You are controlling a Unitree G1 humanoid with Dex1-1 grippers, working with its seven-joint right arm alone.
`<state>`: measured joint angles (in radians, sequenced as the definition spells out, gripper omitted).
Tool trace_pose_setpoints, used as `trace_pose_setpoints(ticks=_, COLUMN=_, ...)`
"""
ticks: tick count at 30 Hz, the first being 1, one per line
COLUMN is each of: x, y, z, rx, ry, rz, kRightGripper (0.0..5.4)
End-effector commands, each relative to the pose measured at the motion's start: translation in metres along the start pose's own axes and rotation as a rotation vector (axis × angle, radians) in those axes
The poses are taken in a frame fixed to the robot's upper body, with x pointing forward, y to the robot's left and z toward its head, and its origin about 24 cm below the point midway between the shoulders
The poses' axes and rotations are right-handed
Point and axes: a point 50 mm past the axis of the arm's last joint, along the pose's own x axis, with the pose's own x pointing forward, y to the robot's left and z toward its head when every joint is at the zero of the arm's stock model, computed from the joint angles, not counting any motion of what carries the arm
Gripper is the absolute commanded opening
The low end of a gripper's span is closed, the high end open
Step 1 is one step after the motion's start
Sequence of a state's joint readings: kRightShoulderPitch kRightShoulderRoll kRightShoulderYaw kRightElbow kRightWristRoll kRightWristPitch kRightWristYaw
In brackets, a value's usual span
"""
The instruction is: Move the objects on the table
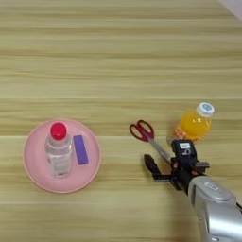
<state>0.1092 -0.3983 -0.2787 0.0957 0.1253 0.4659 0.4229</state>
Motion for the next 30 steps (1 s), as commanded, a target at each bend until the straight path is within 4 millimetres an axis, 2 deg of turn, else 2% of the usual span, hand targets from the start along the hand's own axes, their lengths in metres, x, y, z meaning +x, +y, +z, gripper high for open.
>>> trace_pose_setpoints(ticks=1, x=0.004, y=-0.01, z=0.029, rx=-0.088, ry=-0.096, rz=-0.026, kRightGripper=5.37)
trace_pose_setpoints(ticks=20, x=0.02, y=-0.006, z=0.024, rx=-0.066, ry=-0.052, rz=0.016, kRightGripper=5.37)
trace_pose_setpoints(ticks=30, x=0.029, y=0.007, z=0.024, rx=-0.066, ry=-0.039, rz=0.081, kRightGripper=5.37)
